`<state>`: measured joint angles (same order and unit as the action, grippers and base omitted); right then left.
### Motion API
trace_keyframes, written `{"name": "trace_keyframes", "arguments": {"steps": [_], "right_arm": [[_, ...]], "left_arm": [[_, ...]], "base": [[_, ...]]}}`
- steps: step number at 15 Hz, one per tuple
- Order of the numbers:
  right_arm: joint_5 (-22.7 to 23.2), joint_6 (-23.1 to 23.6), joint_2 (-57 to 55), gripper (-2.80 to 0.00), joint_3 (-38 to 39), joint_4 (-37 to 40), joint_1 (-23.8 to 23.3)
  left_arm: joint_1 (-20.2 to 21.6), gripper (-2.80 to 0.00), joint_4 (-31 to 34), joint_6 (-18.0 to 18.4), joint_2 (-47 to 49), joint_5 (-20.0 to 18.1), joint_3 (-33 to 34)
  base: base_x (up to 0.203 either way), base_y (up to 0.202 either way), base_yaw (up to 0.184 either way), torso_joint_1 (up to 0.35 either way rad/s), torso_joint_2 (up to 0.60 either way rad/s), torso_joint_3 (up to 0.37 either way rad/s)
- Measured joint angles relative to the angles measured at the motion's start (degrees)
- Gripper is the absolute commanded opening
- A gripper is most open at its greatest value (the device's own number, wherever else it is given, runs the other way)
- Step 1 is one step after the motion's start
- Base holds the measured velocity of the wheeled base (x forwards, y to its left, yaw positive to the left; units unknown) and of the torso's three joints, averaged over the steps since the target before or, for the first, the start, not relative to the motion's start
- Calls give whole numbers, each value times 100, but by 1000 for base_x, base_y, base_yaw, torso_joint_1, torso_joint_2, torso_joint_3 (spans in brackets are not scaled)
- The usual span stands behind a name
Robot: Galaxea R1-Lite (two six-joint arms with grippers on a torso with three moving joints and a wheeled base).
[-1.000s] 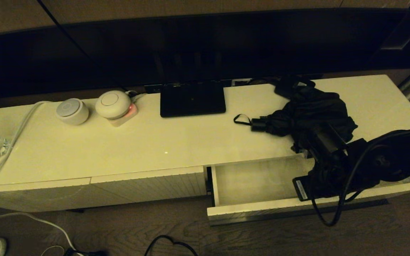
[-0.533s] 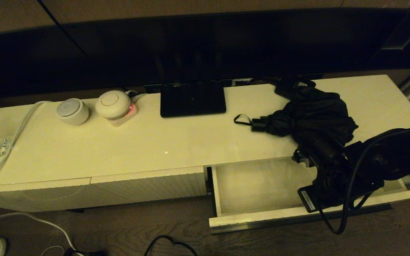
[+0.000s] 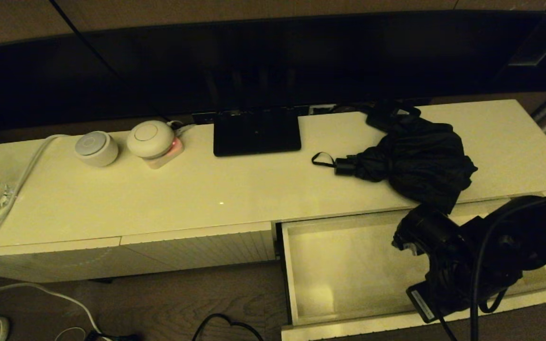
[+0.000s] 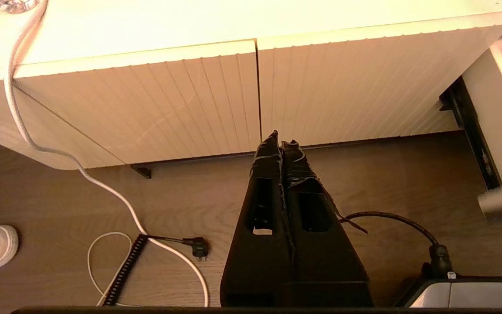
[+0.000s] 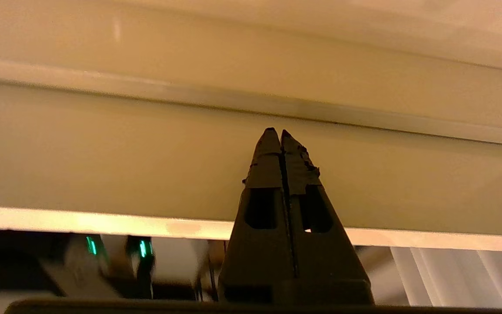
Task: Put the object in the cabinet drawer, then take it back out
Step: Open the drawer
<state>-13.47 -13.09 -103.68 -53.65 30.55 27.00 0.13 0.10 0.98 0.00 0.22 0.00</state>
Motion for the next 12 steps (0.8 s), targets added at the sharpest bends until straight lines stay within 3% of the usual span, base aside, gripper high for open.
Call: {"name": "trace_keyframes", "arguments": {"steps": [6, 12], "right_arm": [[-4, -13, 276, -280, 623, -148, 251], [-27, 16, 690, -280, 702, -96, 282]], "left_arm": [[0, -280, 0, -4, 0, 2, 0], [2, -280, 3, -4, 0, -1, 0]], "base": [[0, 0, 0, 0, 0, 0], [0, 0, 0, 0, 0, 0]]}}
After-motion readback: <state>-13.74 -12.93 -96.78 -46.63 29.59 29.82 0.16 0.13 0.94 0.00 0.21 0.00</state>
